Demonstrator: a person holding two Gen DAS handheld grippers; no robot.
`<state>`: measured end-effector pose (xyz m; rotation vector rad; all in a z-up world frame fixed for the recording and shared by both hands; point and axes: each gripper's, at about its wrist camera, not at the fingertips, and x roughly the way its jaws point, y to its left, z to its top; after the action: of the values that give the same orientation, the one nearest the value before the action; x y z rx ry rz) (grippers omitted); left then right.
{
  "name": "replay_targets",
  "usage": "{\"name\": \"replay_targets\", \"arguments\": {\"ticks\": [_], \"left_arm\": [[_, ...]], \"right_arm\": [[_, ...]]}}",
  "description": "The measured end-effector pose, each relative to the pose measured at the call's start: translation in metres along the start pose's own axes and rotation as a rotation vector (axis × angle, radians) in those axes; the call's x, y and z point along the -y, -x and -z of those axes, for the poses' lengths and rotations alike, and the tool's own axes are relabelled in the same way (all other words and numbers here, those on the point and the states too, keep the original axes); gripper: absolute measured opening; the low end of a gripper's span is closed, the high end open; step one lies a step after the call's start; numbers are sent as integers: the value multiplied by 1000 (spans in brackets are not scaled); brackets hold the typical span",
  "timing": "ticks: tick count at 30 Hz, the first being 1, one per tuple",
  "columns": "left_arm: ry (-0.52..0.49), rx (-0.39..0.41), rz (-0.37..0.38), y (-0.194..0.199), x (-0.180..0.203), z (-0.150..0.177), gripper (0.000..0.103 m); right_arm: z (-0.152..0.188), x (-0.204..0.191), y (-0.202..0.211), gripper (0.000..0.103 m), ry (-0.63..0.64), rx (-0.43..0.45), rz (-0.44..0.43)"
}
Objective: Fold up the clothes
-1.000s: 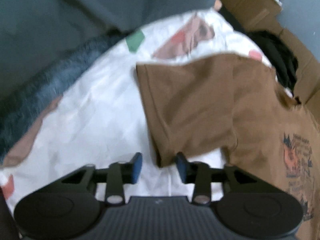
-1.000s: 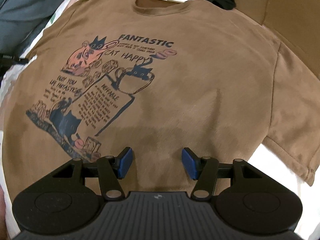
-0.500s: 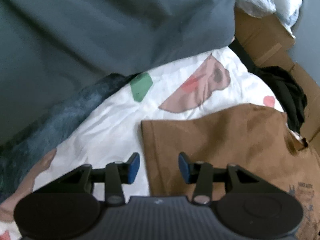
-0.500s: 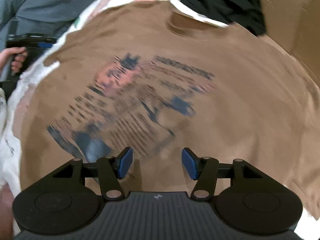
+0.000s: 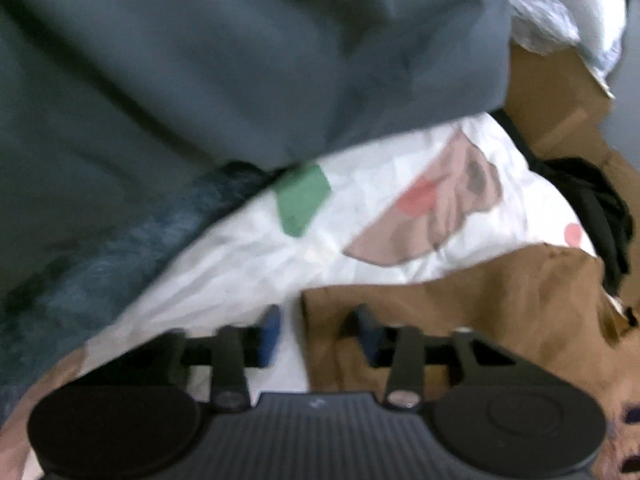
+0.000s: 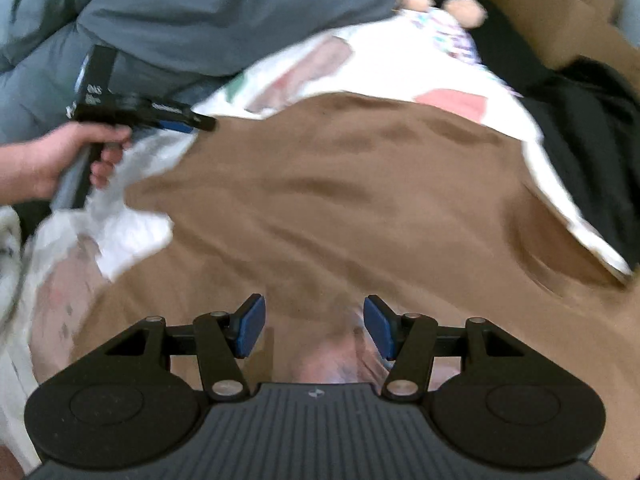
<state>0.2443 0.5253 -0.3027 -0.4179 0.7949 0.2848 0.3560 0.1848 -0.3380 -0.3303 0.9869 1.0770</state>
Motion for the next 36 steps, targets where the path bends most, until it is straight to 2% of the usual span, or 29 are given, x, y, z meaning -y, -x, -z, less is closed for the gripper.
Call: {"name": "replay_targets", "arguments": {"ticks": [2, 4, 7, 9, 12, 15, 17, 19, 22, 24, 28, 32, 34, 36], "left_arm": [[1, 6, 36, -1, -3, 0, 6], [6, 21, 31, 0, -6, 0, 5], [6, 80, -14, 7, -11, -3, 5], [12, 83, -26, 6, -13, -7, 5], [9, 37, -56, -1, -10, -8, 14], [43, 45, -66, 3, -9, -5, 24], [36, 45, -74, 7, -8, -4, 35], [22, 51, -94, 17, -5, 0, 40], [-2, 61, -95, 33, 0, 6, 40], [-87, 76, -106, 49, 11, 10, 40], [-170, 34, -19, 64, 39, 13, 41], [-268, -42, 117, 70, 82, 29, 42], [-303, -98, 179, 69, 101, 42, 42], [-334, -143, 209, 66, 116, 55, 42]], "right_arm": [[-13, -15, -21, 60, 11, 2, -17], [-15, -22, -33, 60, -7, 1, -29], [-10, -29, -43, 60, -19, -14, -37], [-3, -34, -47, 60, -15, -28, -36], [4, -33, -46, 60, -26, -32, -35], [5, -31, -44, 60, -40, -33, -32], [5, -30, -40, 60, -43, -32, -24], [6, -30, -33, 60, -38, -25, -11], [7, -34, -35, 60, -23, -48, 40], [10, -36, -37, 60, -34, -64, 52], [20, -41, -31, 60, -75, -78, 24], [33, -47, -21, 60, -89, -100, -20], [47, -50, -8, 60, -84, -129, -89], [57, -47, 9, 60, -72, -139, -125]]}}
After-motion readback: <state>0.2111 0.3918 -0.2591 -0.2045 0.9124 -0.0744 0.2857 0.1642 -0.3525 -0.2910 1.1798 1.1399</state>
